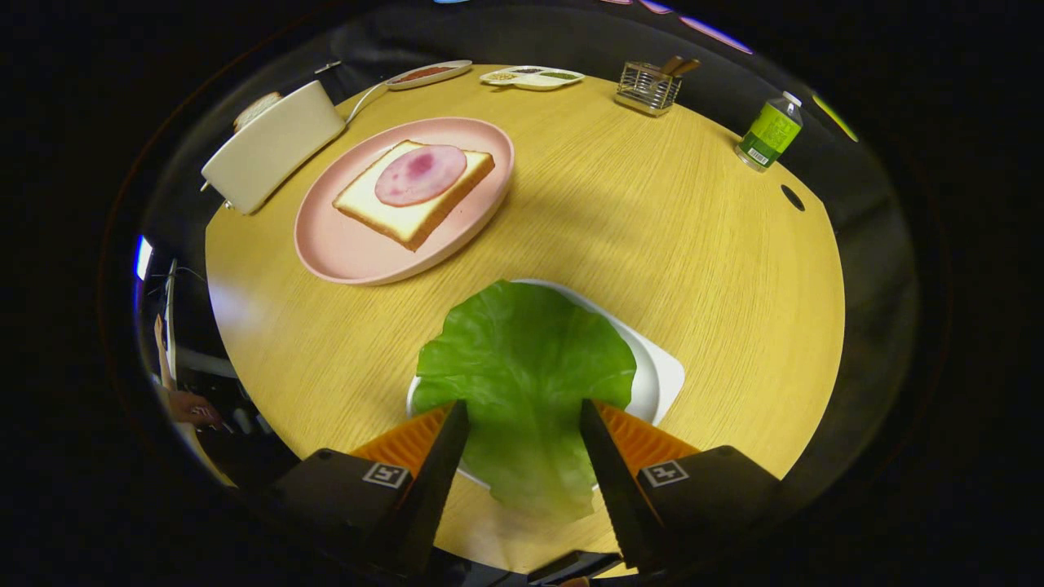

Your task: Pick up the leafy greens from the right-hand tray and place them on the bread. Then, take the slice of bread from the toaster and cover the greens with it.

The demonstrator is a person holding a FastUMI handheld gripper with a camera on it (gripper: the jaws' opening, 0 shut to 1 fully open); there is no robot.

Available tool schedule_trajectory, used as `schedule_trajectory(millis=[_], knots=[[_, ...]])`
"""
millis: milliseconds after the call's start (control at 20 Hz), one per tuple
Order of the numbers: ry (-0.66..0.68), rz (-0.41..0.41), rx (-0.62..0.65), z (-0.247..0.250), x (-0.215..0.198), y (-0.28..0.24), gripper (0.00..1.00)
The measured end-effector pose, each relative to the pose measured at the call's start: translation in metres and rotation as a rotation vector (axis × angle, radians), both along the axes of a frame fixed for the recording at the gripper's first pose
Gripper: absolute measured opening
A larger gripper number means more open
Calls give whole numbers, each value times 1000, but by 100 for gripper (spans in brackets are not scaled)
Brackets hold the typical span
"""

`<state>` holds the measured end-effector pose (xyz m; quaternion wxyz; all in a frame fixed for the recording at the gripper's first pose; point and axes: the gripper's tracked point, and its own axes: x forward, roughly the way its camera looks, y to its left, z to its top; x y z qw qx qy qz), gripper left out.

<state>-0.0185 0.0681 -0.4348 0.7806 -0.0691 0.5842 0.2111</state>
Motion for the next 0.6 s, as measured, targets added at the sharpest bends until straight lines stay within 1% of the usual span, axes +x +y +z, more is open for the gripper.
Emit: schedule_trajectory(millis=[50, 100, 250, 300, 350, 600], knots=[[12, -7, -4, -2, 0, 1, 87], [24, -13, -12, -1, -1, -1, 82], [38, -23, -14, -2, 0, -4, 14], [43, -23, -12, -3, -1, -5, 13], [43, -27, -16, 1, -2, -5, 8], [-30, -115, -4, 42, 10, -9, 8]])
